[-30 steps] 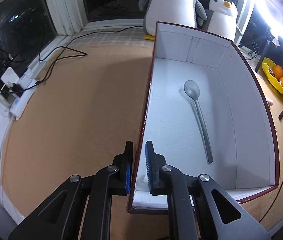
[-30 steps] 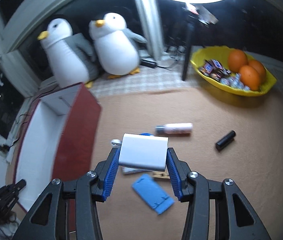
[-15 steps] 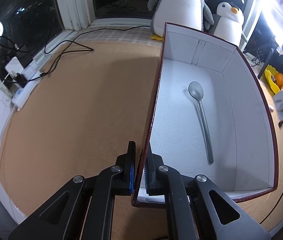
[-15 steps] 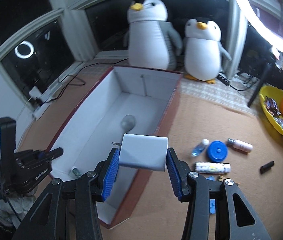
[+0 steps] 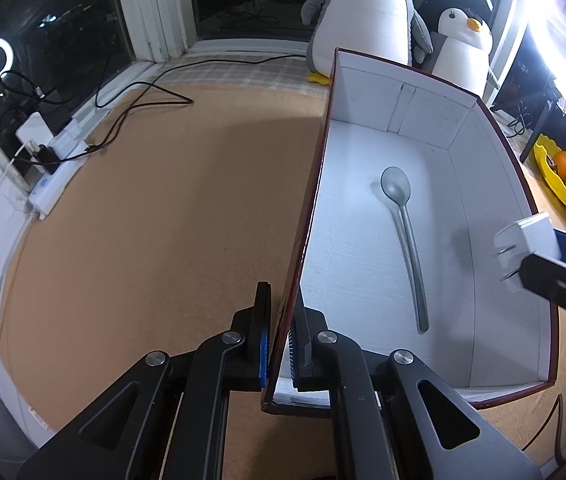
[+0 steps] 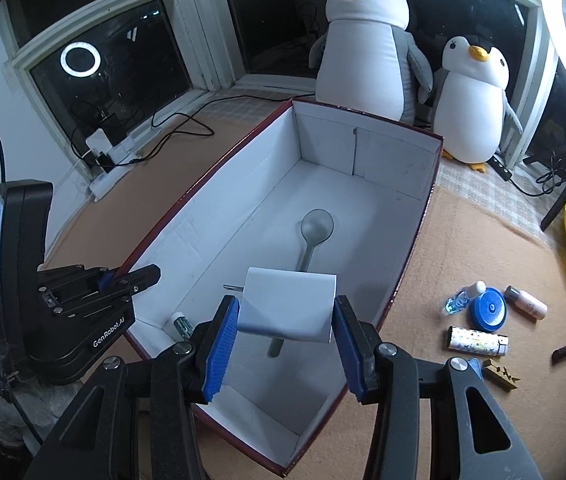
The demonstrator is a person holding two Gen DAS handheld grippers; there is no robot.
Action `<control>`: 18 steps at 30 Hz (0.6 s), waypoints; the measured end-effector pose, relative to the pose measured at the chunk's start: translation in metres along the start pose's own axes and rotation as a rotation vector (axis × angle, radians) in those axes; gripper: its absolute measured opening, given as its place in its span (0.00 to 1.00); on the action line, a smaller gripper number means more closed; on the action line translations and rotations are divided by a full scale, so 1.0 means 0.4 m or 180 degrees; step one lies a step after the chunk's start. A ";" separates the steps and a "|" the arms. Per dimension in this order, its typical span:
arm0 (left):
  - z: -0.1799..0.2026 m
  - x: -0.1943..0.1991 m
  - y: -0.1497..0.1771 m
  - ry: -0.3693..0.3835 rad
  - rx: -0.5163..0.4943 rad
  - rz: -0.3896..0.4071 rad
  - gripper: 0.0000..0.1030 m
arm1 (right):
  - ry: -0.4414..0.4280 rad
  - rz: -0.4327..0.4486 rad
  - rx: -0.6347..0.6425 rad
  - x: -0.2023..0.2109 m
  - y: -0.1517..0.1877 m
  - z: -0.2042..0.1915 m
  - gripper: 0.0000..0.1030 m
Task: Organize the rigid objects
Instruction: 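Carry the charger plug into the box and release it beside the spoon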
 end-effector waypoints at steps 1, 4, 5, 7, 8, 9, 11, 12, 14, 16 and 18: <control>0.001 0.001 0.000 -0.0004 -0.0005 0.0004 0.06 | -0.0004 -0.0010 0.0007 -0.004 0.000 -0.004 0.42; 0.004 0.001 -0.001 -0.0015 -0.0021 0.0005 0.06 | -0.0039 -0.0041 0.0035 -0.011 0.001 -0.012 0.43; 0.004 0.001 -0.001 -0.0018 -0.0026 0.0005 0.06 | -0.0034 -0.0043 0.0049 -0.011 0.001 -0.014 0.43; 0.004 0.001 -0.001 -0.0019 -0.0030 0.0003 0.06 | -0.0018 -0.0038 0.0050 -0.011 -0.001 -0.017 0.43; 0.004 0.001 -0.001 -0.0017 -0.0028 0.0004 0.06 | -0.0022 -0.0038 0.0037 -0.011 -0.001 -0.014 0.44; 0.003 0.001 -0.001 -0.0015 -0.0029 0.0003 0.06 | -0.0026 -0.0039 0.0022 -0.010 -0.001 -0.012 0.45; 0.003 0.001 -0.001 -0.0020 -0.0046 0.0001 0.06 | -0.0027 -0.0037 0.0003 -0.007 0.000 -0.006 0.45; 0.004 0.000 -0.002 -0.0019 -0.0048 -0.0001 0.06 | -0.0019 -0.0032 -0.0010 -0.005 0.000 -0.003 0.45; 0.003 0.000 -0.002 -0.0015 -0.0053 -0.0003 0.06 | -0.0015 -0.0025 -0.0044 0.000 0.003 0.006 0.45; 0.004 0.000 -0.002 -0.0013 -0.0054 -0.0002 0.06 | -0.0001 -0.0024 -0.0076 0.003 0.005 0.015 0.45; 0.004 -0.001 -0.003 -0.0008 -0.0060 -0.0008 0.06 | 0.0024 -0.0009 -0.0145 0.011 0.011 0.034 0.46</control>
Point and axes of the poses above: each gripper's, at about its wrist camera, not at the fingertips, and x roughly against the way its jaws point, z to its right, y to its underside, the point moved 1 cm from there along -x, roughly the way its jaws point, and after that the axes turned 2 degrees about y, right-handed, at the moved point
